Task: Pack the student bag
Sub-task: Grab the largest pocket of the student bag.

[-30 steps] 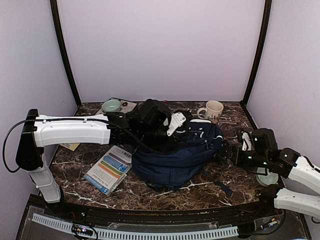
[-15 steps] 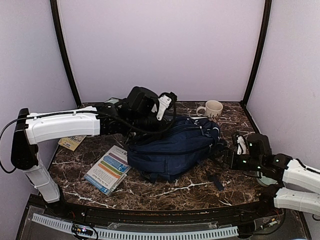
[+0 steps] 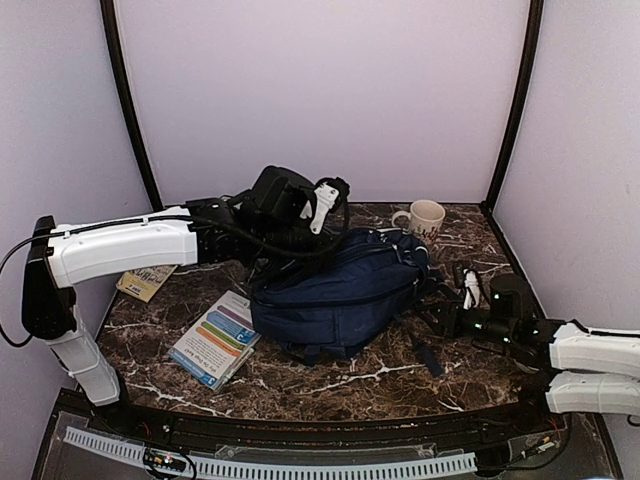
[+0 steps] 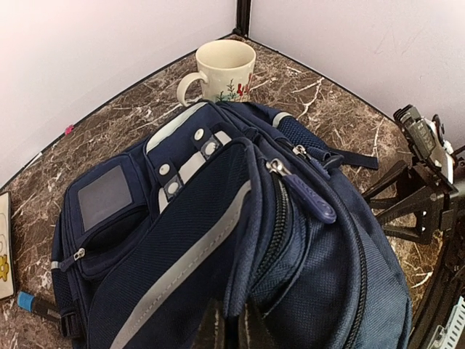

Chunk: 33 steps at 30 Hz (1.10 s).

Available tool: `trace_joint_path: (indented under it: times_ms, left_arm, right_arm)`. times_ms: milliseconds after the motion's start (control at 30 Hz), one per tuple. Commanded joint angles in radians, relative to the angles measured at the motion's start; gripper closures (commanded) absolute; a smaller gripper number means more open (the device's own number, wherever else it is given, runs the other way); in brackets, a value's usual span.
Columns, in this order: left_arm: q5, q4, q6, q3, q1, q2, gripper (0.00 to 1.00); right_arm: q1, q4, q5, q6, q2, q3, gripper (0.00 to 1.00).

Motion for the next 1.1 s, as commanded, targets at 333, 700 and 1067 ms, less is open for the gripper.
trace_joint_path:
  times_ms: [333,700,1067]
  left_arm:
    - [-0.015,0.024,-0.025,0.089,0.018,-0.026,1.0]
    - [0.008,0.028,-0.022,0.093,0.018,-0.023,1.0]
    - [0.019,0.018,-0.025,0.095,0.018,-0.022,1.0]
  right_arm:
    - [0.024,0.309,0.115,-0.195,0.14,-0.002,0.51]
    - [0.067,0.367,0.201,-0.296,0.275,0.068,0.55]
    - [0.123,0.412,0.274,-0.338,0.327,0.093,0.55]
